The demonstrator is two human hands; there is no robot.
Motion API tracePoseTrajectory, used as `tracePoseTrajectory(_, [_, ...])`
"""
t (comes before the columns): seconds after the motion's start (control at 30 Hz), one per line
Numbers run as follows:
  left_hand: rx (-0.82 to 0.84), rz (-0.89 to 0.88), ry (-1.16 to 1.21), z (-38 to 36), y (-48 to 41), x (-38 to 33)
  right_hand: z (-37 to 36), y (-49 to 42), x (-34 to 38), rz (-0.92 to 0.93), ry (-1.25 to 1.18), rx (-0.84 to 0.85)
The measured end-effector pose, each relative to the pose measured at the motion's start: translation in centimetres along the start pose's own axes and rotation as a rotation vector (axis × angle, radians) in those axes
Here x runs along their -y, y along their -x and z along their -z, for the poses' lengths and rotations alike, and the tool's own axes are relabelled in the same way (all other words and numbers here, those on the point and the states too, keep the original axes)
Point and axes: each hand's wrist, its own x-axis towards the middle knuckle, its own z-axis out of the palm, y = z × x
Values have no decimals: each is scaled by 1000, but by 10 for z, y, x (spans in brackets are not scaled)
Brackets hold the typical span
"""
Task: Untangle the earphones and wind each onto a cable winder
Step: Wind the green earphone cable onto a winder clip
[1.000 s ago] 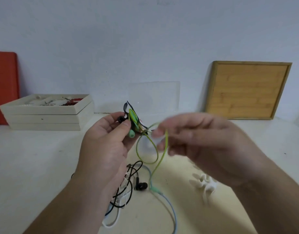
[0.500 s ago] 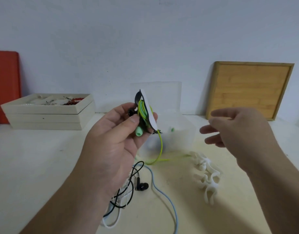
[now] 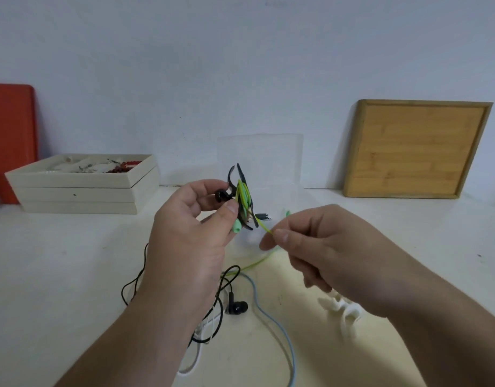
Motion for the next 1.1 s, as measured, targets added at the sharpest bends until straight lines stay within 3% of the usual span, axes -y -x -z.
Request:
tracePoseTrajectory(0.33, [18, 126, 127, -4, 5, 0, -4, 3, 4, 26, 164, 98])
tracePoseTrajectory(0.53, [21, -85, -217, -2, 5, -2, 3, 1, 3, 139, 4, -52])
tracePoseTrajectory(0.77, [263, -225, -530, -3, 15, -7, 10, 2, -1, 255, -181, -118])
tracePoseTrajectory(0.87, [316, -247, -595, -5, 18, -6, 16, 1, -4, 320, -235, -188])
tracePoseTrajectory(0.97, [408, -179, -560, -5, 20, -8, 27, 0, -5, 351, -333, -362])
tracePoseTrajectory(1.1, [502, -78, -392, -6, 19, -8, 35, -4, -10, 282, -227, -609])
